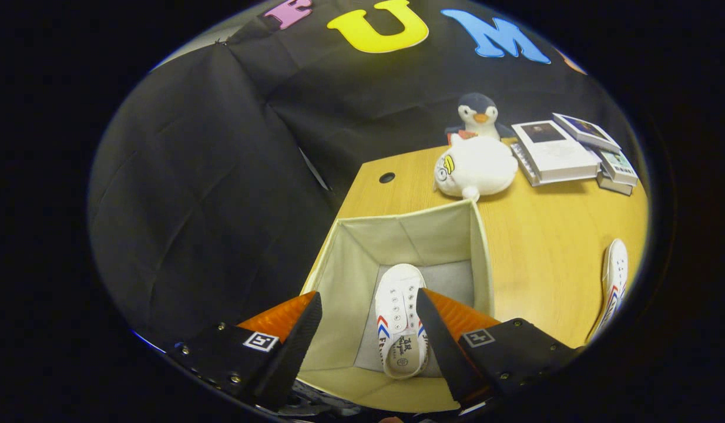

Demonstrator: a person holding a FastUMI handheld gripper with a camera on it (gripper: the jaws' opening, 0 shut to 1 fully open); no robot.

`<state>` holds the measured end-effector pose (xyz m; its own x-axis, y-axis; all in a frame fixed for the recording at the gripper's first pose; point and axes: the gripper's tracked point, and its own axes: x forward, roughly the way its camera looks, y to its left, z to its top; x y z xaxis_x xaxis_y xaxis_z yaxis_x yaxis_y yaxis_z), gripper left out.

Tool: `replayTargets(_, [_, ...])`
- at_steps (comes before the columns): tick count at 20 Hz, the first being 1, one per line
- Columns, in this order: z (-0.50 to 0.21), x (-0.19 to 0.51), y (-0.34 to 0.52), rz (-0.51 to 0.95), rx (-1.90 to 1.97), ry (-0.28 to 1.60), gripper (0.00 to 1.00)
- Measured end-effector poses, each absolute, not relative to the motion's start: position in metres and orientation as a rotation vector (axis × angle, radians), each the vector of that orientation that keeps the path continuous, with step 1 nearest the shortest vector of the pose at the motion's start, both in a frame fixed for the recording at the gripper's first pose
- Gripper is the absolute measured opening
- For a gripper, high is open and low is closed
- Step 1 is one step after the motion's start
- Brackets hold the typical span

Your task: Open the storage box then place both shoes into the box .Put the left shoe in first, then the right shoe, with the right side of both shoes facing outward in a uniform manner.

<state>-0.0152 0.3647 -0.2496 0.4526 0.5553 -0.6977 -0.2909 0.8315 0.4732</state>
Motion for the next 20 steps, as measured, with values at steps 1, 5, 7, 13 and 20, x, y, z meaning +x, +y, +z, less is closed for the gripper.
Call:
replayTargets(1, [-0.242, -0.014, 0.357, 0.539, 0.294, 0.943, 0.98])
replayTargets(5, [-0.217, -0.005, 0.319, 0.541, 0.256, 0.856, 0.97])
replayTargets(7, [-0.211, -0.002, 0.297, 0.529, 0.243, 0.827, 0.97])
replayTargets(13, [-0.212, 0.001, 0.227, 0.455, 0.185, 0.806, 0.97])
replayTargets(20, [-0.231, -0.001, 0.137, 0.339, 0.112, 0.811, 0.98])
